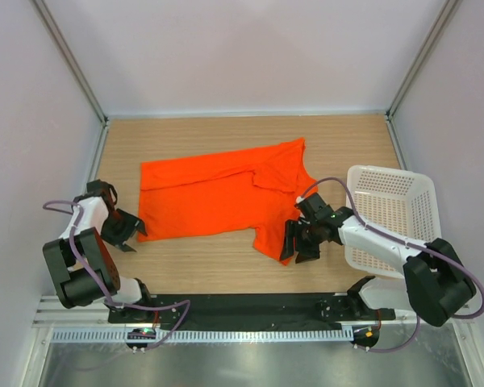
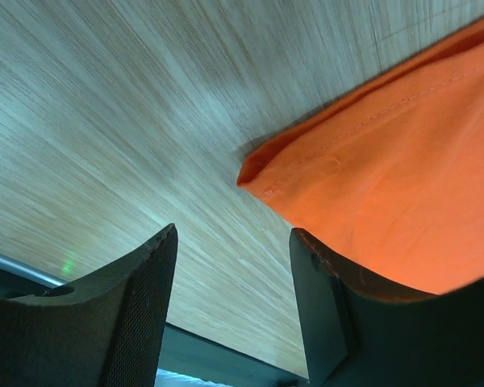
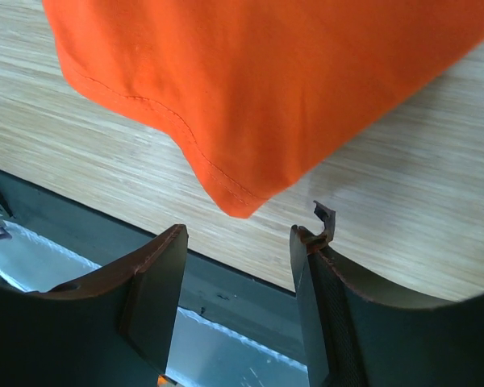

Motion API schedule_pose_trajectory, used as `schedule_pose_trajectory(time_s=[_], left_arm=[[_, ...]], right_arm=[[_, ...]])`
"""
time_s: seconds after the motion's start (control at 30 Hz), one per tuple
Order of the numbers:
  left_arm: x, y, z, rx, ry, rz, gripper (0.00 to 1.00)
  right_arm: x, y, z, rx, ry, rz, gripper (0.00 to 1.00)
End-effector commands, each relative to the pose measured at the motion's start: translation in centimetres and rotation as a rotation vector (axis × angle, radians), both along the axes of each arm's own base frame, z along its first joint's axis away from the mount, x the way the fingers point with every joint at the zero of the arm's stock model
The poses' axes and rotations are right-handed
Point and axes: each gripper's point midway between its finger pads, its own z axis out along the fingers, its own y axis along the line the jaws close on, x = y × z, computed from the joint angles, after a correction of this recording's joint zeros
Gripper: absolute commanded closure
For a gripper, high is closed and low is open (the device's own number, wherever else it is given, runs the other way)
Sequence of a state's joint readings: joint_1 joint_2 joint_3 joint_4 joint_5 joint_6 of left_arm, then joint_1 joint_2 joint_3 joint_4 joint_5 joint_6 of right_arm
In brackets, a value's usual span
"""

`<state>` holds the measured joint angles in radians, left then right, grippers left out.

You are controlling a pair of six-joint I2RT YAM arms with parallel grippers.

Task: Fold and stack the t-shirts
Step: Fold the tshirt

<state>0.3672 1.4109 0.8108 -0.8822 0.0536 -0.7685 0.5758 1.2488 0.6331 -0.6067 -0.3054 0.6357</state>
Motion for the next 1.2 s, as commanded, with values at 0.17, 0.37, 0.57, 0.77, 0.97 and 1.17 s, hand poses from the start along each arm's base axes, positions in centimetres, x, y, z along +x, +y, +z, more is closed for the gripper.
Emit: schedule_pose_trajectory(time_s=[0.17,0.37,0.57,0.77,0.97,1.17], left_arm=[[1.2,0.8,-0.3,-0.007,-0.037,0.045,0.44],[1.6,0.0,-1.0,-0.055,-0.049,0.057,0.48],[1.5,-0.2,-2.4,-0.072,-0.034,0.058,0.51],[1.9,0.4,-2.5,-0.048,-0.026,0.048,0.57],[2.3,1.5,-2.1,-0.001,-0.024,0.032,0.64],[2.7,1.8,-2.5,0.007,-0.024,0.005,0.81]], right_arm=[[0.7,1.7,-0.9,0.022,-0.027,0.000,0.40],[1.1,0.9,-0.9,-0.043,-0.057,-0.026,0.39],[1.4,0.0,-1.1,-0.107,-0.072,-0.058,0.41],[1.2,0.3,-1.5,-0.127,-0.068,-0.061,0.48],[1.0,0.7,-1.9,-0.146,-0.073,-0.058,0.45],[2.7,-0.6,-2.8,-0.245,-0.134,-0.126,0.52]])
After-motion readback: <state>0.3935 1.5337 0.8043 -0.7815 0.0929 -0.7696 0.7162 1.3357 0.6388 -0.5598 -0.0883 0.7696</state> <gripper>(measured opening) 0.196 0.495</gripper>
